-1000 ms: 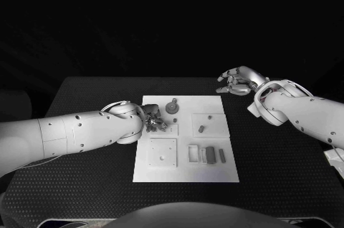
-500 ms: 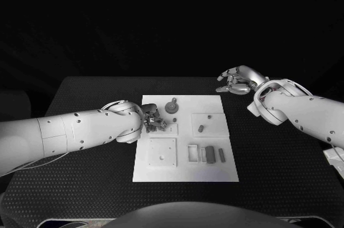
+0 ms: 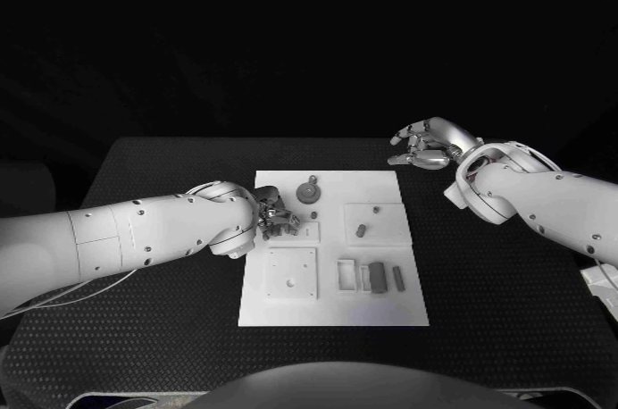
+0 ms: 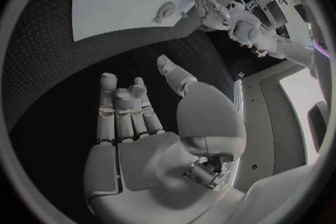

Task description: Assemble the parts on the task board

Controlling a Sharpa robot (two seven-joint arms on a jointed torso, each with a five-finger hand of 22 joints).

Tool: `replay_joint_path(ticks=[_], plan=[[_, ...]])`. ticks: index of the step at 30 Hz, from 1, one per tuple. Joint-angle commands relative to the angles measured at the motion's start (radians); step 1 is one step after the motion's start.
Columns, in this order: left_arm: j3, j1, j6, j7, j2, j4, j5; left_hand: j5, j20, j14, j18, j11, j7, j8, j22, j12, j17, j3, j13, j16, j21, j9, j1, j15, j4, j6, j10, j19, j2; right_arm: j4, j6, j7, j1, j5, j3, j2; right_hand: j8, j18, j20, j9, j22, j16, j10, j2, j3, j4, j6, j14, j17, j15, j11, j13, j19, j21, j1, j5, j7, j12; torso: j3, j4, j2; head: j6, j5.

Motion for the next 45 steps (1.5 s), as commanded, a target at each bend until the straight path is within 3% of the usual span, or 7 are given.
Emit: replay_joint_path(ticks=[1, 45], plan=[[-0.008, -0.011, 0.004, -0.025, 0.007, 0.003, 0.031, 0.002, -0.002, 0.007, 0.016, -0.016, 0.000, 0.007, 0.023, 0.006, -0.001, 0.090, 0.001, 0.004, 0.004, 0.001, 0.038, 0.003, -0.083, 0.004, 0.016, 0.006, 0.045, 0.000, 0.010, 0.007, -0.001, 0.000, 0.000, 0.001, 0.006, 0.016, 0.001, -0.001, 0.013, 0.006, -0.006, -0.003, 0.000, 0.005, 0.000, 0.001, -0.001, -0.007, 0.001, -0.002, -0.008, -0.006, -0.010, 0.000, 0.011, 0.004, 0.0001, -0.0002, 0.000, 0.001, 0.000], [-0.008, -0.011, 0.040, -0.018, 0.020, 0.018, -0.021, -0.016, -0.004, 0.008, 0.015, -0.016, 0.000, 0.005, 0.023, 0.007, -0.003, 0.093, 0.001, 0.004, 0.007, -0.001, 0.042, 0.001, -0.082, 0.002, 0.015, 0.006, 0.045, 0.000, 0.014, 0.007, -0.003, 0.000, 0.000, 0.004, 0.007, 0.016, 0.001, -0.002, 0.013, 0.007, -0.007, -0.006, 0.001, 0.010, 0.000, 0.001, -0.003, -0.007, 0.001, -0.004, -0.009, -0.006, -0.013, 0.000, 0.011, 0.005, -0.0004, -0.0004, 0.000, -0.006, -0.006]])
